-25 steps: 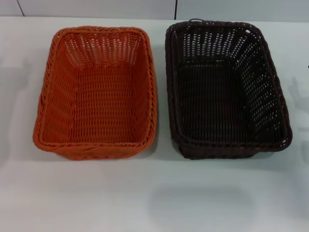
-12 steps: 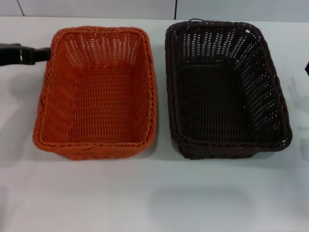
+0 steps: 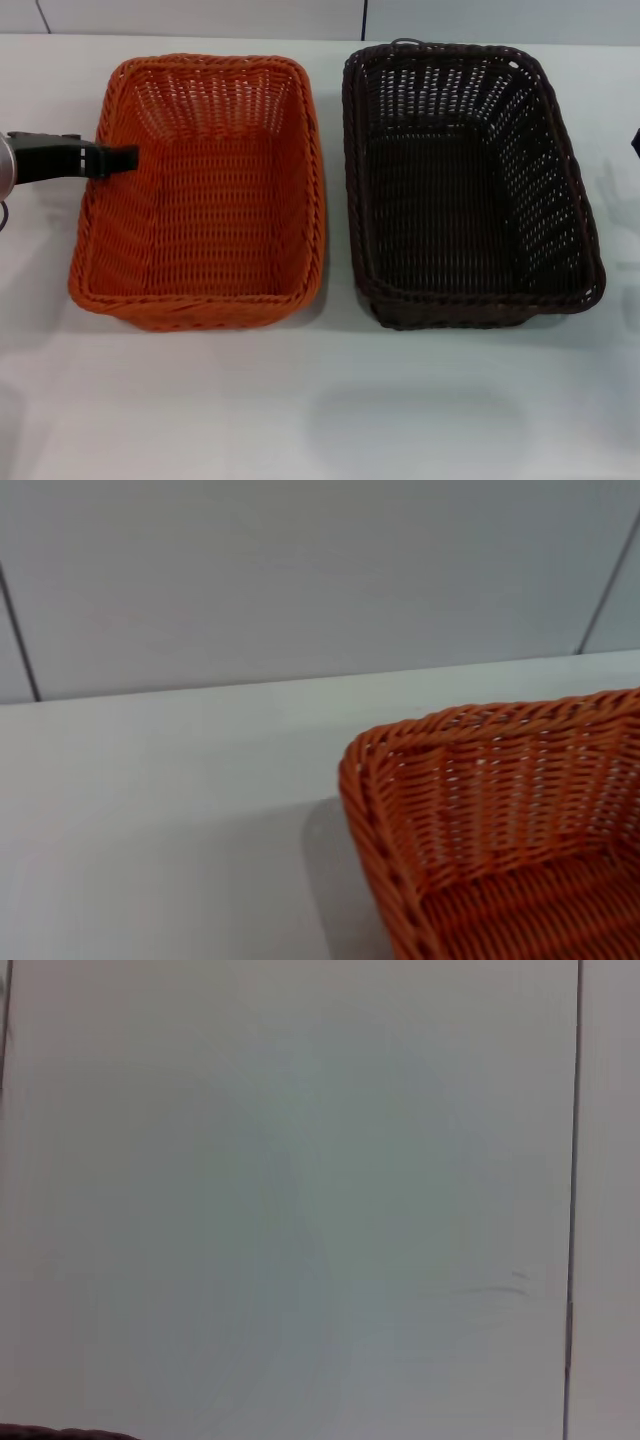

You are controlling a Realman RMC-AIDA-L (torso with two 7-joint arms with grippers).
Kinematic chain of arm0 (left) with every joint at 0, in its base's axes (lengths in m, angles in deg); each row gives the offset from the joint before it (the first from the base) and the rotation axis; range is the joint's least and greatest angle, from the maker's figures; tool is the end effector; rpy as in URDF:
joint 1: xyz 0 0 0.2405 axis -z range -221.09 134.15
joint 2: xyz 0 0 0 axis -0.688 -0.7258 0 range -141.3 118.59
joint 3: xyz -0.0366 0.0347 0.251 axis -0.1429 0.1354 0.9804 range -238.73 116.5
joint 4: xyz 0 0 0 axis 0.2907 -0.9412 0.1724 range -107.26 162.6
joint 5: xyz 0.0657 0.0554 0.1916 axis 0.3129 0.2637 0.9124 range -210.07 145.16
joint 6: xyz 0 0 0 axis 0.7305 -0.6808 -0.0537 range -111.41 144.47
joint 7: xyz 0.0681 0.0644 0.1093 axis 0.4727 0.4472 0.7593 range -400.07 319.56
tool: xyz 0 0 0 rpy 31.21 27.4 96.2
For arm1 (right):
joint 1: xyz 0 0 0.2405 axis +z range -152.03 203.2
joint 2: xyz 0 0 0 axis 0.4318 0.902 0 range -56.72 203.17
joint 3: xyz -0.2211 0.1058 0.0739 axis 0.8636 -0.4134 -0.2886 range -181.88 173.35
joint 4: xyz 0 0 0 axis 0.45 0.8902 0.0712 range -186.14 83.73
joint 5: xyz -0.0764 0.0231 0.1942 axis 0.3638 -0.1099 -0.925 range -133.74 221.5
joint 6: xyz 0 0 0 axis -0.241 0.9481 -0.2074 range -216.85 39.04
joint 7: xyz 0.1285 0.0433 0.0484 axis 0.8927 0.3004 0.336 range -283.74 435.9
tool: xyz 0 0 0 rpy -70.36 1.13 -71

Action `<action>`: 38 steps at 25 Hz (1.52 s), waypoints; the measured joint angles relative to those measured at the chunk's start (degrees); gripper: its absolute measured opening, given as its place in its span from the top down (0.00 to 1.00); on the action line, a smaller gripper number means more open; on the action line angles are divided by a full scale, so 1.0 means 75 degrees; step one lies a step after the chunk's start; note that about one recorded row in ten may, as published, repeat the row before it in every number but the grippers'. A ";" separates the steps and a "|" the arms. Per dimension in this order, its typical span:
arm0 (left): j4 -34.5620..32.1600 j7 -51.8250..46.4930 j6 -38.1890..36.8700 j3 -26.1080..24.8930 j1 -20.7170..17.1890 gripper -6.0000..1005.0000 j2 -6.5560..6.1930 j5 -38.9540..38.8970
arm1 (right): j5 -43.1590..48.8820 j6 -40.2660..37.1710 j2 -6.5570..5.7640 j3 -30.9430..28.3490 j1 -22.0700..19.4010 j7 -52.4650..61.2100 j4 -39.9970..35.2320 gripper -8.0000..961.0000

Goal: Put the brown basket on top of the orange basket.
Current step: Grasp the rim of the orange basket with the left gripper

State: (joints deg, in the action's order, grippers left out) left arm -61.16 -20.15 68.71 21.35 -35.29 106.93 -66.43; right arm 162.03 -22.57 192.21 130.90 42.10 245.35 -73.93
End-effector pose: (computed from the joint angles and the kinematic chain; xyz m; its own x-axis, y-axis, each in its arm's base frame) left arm -0.2563 0.3421 0.0504 0.6127 0.6635 0.4294 0.7224 -0.2498 -0.6448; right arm 0.3311 0.3024 -0.0197 0.7638 0.0524 -0.6434 -0.6452 0.0293 -0.7635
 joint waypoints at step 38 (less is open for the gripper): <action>0.0896 -0.0048 -0.0903 0.0135 0.0001 0.25 0.0014 -0.0003 | 0.0013 0.0356 -0.0022 0.0025 0.0031 -0.0075 -0.0046 0.14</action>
State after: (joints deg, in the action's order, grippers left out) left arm -54.45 -20.51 61.94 22.37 -35.28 107.04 -66.46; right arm 162.13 -19.90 192.05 131.09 42.34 244.79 -74.28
